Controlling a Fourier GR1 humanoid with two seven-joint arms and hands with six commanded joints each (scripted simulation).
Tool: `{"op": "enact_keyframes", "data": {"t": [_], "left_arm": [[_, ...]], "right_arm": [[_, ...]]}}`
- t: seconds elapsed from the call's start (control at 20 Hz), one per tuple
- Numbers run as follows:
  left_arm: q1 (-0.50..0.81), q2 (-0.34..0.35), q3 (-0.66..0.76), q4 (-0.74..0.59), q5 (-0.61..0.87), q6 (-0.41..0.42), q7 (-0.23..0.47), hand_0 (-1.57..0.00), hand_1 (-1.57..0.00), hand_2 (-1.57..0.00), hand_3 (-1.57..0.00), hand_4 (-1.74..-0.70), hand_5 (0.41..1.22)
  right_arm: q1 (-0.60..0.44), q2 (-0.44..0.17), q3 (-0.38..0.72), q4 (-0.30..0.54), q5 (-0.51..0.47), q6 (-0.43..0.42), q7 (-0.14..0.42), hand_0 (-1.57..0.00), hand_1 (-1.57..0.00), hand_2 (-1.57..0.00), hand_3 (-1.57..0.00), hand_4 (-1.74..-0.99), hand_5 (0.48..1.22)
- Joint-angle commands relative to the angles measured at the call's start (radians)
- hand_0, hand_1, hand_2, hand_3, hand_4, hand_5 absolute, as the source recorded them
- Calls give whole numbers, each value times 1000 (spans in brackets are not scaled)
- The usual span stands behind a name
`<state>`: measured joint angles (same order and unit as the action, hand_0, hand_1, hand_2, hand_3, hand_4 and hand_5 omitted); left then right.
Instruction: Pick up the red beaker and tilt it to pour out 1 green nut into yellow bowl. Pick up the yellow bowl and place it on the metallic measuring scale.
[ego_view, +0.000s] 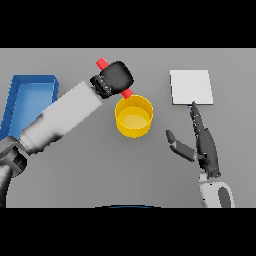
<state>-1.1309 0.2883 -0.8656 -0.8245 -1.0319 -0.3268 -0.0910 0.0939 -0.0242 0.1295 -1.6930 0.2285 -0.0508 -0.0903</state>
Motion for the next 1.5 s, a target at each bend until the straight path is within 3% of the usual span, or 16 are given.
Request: {"op": "enact_keyframes", "data": {"t": [0.0,0.4,0.6,0.9,1.0,1.2,1.3,1.45], "left_arm": [[-6,6,-22,10,-24,9,-15,-1571,-1571,-1571,-1525,-1733,1220],[-85,-5,-176,36,-186,22,-80,-1571,-1571,-1571,-1563,-1736,1221],[-120,-8,-229,50,-247,40,-108,-1571,-1571,-1571,-1568,-1733,1221],[-229,-34,-291,77,-333,52,-141,-1571,-1571,-1571,-1570,-1732,1221],[-333,-13,-278,108,-344,54,-189,-1571,-1571,-1571,-1570,-1729,1221],[-443,33,-170,222,-301,109,-179,-1571,-1571,-1571,-1571,-1720,1221],[-498,71,-82,296,-249,113,-156,-1571,-1571,-1571,-1571,-1722,1221],[-547,112,129,428,-88,48,-59,-1571,-1571,-1571,-1523,-1731,1221]], "right_arm": [[-4,-3,-5,-1,0,-4,0,1,1,1,1,-1193,578],[-15,4,-7,-3,-11,-3,8,1,1,1,1,-1130,565],[7,-4,-3,-19,-5,0,-15,1,1,1,1,-1136,579],[4,4,-5,-18,7,-20,-5,1,1,1,1,-1138,572],[-2,9,-2,-20,0,-14,0,1,1,1,1,-1138,565],[-18,4,0,-18,5,-11,-1,1,1,1,1,-1131,553],[-4,4,5,-21,-6,2,-18,1,1,1,1,-1117,554],[-25,-3,4,0,-15,18,-19,1,1,1,1,-1102,572]]}}
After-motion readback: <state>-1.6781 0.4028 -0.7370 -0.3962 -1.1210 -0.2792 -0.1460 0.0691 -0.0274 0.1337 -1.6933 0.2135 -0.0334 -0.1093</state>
